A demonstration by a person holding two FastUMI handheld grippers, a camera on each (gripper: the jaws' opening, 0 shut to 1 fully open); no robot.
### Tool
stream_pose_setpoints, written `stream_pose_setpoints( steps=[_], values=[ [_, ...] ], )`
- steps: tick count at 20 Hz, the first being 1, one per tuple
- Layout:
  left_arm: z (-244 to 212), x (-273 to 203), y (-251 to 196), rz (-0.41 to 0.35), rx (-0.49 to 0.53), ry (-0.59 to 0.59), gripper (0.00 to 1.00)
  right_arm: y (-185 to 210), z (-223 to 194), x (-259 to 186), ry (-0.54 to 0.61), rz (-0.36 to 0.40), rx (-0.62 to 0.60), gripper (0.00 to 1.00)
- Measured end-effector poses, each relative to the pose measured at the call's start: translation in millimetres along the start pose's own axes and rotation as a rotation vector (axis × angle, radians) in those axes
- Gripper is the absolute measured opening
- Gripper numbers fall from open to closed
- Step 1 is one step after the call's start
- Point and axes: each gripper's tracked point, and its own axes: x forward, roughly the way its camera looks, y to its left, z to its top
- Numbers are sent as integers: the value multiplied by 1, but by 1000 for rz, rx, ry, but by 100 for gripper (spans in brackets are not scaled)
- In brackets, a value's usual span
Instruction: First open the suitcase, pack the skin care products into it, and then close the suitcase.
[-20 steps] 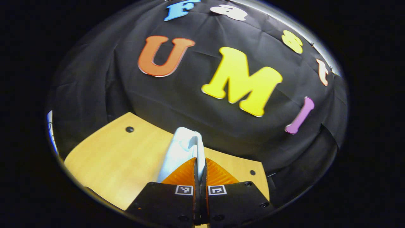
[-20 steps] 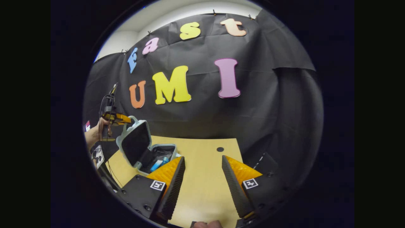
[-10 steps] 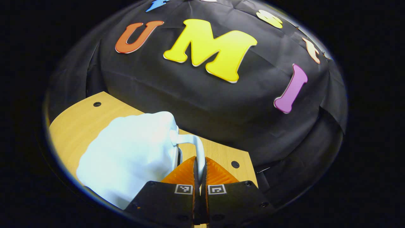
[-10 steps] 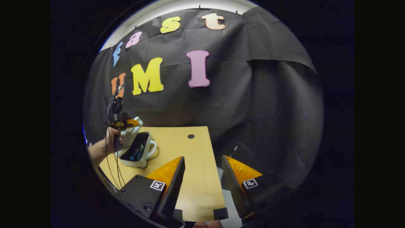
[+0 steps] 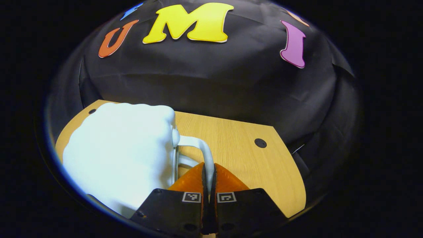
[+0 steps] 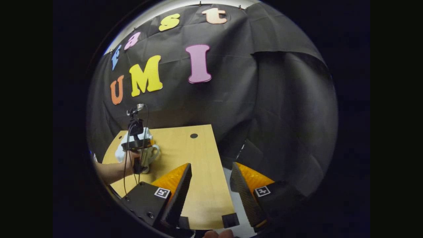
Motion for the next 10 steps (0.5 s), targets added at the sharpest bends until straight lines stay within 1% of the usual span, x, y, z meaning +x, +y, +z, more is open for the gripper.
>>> stream_pose_setpoints(
  steps=[2, 4, 5, 6, 7, 8, 9, 10],
  values=[
    [-2, 3, -2, 24, 46, -16, 4, 4, 6, 3, -16, 9, -2, 73],
    [-7, 8, -6, 26, 85, -29, 8, 8, 11, 9, -23, 17, -8, 74],
    [-9, 7, -7, 32, 112, -41, 14, 11, 13, 9, -25, 22, -8, 74],
    [-5, 10, -9, 26, 130, -60, 17, 13, 15, 10, -29, 27, -8, 73],
    [-6, 11, -13, 25, 139, -58, 20, 15, 16, 9, -32, 30, -13, 75],
    [-8, 7, -17, 18, 152, -63, 25, 17, 16, 9, -33, 33, -22, 74],
    [-9, 6, -21, 9, 154, -62, 39, 19, 16, 9, -35, 38, -31, 74],
    [-9, 0, -26, -9, 144, -59, 47, 22, 19, 9, -43, 44, -33, 74]
  ],
)
